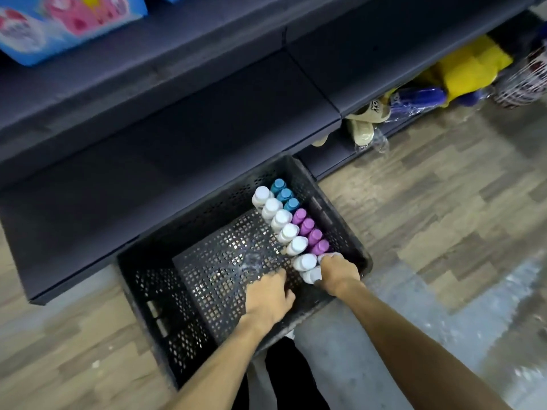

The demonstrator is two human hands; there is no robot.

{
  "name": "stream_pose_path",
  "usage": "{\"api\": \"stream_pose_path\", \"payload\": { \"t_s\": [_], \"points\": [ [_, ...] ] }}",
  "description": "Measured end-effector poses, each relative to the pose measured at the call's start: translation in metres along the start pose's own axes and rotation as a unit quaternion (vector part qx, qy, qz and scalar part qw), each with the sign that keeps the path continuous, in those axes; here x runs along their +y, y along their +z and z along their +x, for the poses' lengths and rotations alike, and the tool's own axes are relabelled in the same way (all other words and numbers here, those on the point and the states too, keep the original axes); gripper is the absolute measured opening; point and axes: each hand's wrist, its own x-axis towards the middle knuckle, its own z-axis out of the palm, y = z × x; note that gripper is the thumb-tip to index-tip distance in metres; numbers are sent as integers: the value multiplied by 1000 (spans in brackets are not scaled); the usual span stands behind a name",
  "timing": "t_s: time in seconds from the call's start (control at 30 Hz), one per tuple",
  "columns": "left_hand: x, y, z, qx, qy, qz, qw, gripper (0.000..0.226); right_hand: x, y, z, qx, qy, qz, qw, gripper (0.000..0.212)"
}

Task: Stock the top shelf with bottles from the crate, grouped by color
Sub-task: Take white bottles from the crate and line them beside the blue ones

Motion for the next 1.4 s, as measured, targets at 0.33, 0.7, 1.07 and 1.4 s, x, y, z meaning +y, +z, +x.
{"api": "stream_pose_path", "payload": {
  "t_s": [0.33, 0.7, 1.07, 1.4],
  "points": [
    [-29, 29, -10, 3, -19, -26, 999, 27, -26, 34, 26, 55, 69, -76, 993, 30],
    [-35, 24, -12, 23, -14, -28, 999, 26, -26, 28, 24, 67, 81, -24, 994, 30],
    [-10, -6, -16, 20, -3, -39, 999, 28, -21, -62, -45, 58, 41, 24, 997, 50],
    [11, -95, -13, 99, 37, -101, 989, 56, -46, -185, -108, 116, -40, 27, 992, 36]
  ]
}}
